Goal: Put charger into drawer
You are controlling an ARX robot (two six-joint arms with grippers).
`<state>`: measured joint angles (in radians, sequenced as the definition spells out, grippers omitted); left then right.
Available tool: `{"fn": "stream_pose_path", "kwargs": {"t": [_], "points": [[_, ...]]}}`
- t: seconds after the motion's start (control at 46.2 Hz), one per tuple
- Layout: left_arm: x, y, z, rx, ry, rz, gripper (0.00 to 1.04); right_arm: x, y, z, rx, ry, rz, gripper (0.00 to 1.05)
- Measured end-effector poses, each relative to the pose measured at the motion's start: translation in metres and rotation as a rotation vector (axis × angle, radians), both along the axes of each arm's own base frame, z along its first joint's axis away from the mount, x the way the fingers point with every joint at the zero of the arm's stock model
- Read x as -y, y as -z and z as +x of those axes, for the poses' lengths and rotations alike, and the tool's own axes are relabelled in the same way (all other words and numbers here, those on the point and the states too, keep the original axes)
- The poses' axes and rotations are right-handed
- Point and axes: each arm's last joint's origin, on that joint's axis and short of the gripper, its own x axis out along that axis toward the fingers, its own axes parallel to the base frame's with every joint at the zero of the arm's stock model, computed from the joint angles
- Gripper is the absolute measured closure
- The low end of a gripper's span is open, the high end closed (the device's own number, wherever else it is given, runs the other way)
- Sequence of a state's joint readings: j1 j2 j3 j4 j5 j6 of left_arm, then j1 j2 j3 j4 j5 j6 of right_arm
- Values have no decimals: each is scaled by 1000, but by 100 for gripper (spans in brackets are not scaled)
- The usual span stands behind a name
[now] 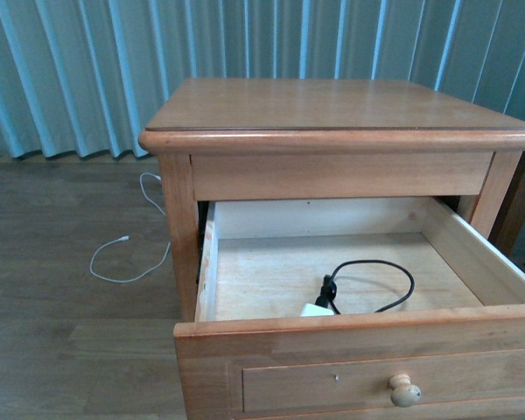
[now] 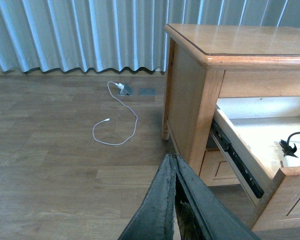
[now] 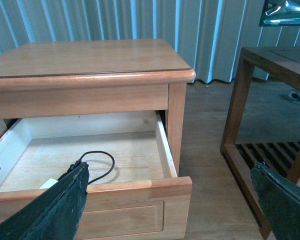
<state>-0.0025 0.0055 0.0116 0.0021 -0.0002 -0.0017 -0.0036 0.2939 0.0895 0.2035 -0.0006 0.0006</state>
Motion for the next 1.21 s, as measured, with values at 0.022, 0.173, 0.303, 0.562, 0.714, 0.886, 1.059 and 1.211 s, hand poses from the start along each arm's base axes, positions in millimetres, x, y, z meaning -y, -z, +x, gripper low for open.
{"fn": "stream_pose_path", "kwargs": {"t": [0.022, 0.173, 0.303, 0.562, 0.714, 0.886, 1.059, 1.211], "points": [[0, 0, 0, 0, 0, 0, 101, 0, 0, 0, 0, 0, 0, 8], [0, 0, 0, 1, 0, -1, 78, -2, 3, 3, -337, -160, -31, 8], [0, 0, 0, 1, 0, -1, 58, -5, 14, 8, -558, -195, 2, 8], [0, 0, 0, 1, 0, 0, 8, -27, 21, 45, -706, -215, 48, 8], [0, 0, 0, 1, 0, 0, 6, -38, 26, 70, -718, -195, 57, 8], [0, 0, 0, 1, 0, 0, 6, -50, 31, 98, -723, -181, 55, 8], [0, 0, 0, 1, 0, 0, 6, -61, 43, 121, -752, -188, 55, 8], [0, 0, 0, 1, 0, 0, 6, -66, 53, 137, -759, -194, 55, 8]]}}
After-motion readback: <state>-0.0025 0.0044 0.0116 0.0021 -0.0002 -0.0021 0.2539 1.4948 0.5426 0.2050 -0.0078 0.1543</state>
